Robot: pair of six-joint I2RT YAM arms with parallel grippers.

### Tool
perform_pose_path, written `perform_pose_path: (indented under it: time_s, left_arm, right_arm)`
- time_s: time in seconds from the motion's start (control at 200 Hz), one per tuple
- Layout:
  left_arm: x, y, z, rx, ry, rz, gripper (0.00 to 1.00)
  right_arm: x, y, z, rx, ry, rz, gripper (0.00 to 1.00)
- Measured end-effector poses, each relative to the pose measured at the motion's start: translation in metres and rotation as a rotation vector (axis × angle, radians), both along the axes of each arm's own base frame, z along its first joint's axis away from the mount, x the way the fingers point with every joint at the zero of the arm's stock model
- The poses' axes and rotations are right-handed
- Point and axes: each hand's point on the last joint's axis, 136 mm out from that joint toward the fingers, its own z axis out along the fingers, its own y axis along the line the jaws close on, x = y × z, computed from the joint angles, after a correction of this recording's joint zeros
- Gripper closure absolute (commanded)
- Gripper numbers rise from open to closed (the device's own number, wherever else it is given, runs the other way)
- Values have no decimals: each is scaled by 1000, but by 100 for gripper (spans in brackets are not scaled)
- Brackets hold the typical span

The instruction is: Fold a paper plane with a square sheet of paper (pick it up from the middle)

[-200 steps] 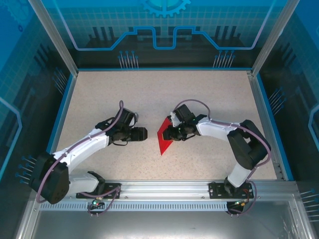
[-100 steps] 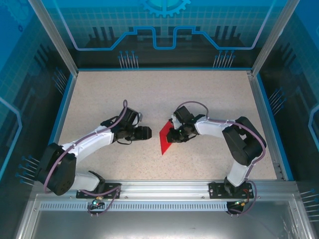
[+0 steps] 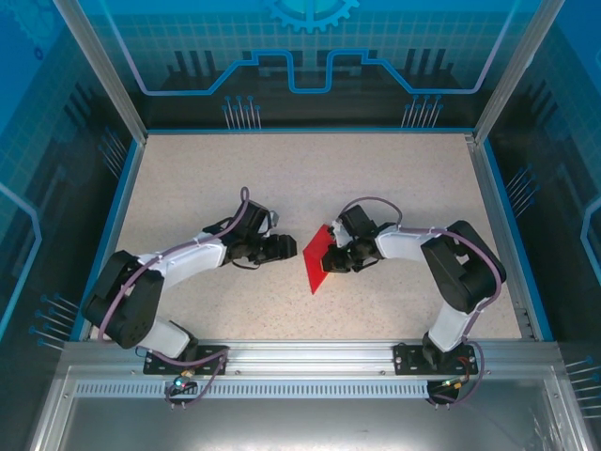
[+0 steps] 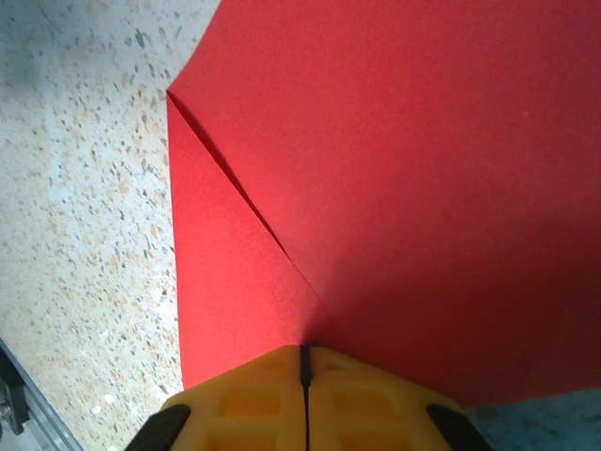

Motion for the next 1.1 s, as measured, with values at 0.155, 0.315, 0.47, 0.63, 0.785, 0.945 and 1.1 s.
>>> perform_pose_path:
  time_s: [0.155, 0.315, 0.47, 0.63, 0.785, 0.945, 1.1]
  left_arm:
    - [5, -18, 0, -22, -8, -15, 37]
    - [6, -33, -3, -49, -3, 0, 37]
    - [9, -45, -2, -82, -4, 42, 38]
    - [12, -48, -10, -93, 14, 96, 38]
    - [13, -48, -18, -96, 34, 138, 39]
    - [13, -54, -25, -110, 51, 156, 43]
    - [15, -58, -27, -124, 59, 170, 53]
  right_arm:
    - [0, -1, 0, 48, -6, -13, 99]
    - [0, -2, -1, 102, -10, -31, 100]
    - [0, -3, -1, 155, -11, -46, 100]
    - [0, -3, 0, 191, -16, -57, 100]
    - [1, -5, 0, 218, -21, -68, 100]
    - [1, -5, 1, 234, -27, -68, 100]
    - [1, -5, 1, 241, -30, -69, 100]
